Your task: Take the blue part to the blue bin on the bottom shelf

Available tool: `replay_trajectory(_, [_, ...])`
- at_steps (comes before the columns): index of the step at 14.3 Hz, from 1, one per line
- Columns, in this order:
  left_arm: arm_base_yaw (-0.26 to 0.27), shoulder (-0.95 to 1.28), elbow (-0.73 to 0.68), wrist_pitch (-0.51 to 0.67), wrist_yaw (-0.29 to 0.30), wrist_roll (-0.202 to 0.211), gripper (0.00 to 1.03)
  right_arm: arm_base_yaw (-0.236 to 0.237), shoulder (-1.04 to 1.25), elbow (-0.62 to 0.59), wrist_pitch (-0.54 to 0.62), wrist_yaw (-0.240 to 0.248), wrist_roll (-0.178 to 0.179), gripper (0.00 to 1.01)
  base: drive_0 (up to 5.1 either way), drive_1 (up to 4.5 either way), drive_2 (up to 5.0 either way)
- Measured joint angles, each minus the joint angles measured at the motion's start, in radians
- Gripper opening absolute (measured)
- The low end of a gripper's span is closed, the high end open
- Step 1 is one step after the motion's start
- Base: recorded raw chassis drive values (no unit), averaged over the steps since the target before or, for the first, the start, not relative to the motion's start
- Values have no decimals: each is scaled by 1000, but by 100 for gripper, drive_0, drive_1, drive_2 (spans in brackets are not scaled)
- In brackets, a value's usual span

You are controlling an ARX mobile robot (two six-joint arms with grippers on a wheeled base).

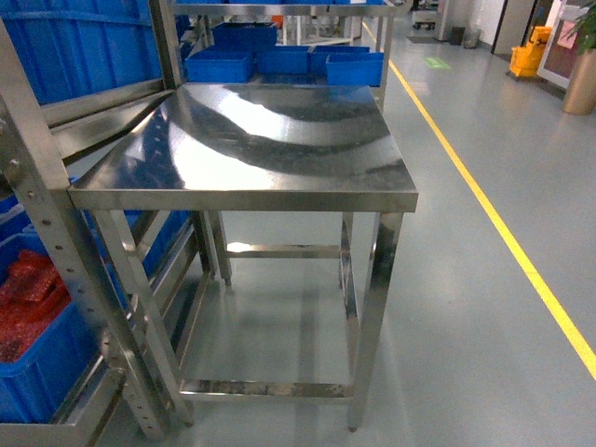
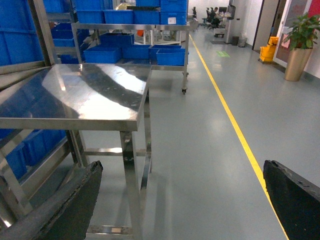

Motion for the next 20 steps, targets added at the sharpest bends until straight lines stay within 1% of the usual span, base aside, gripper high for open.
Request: replay_trajectory(20, [1, 0, 0, 3, -3, 0, 44, 0, 0, 0, -1, 0, 0, 98, -472, 239, 239])
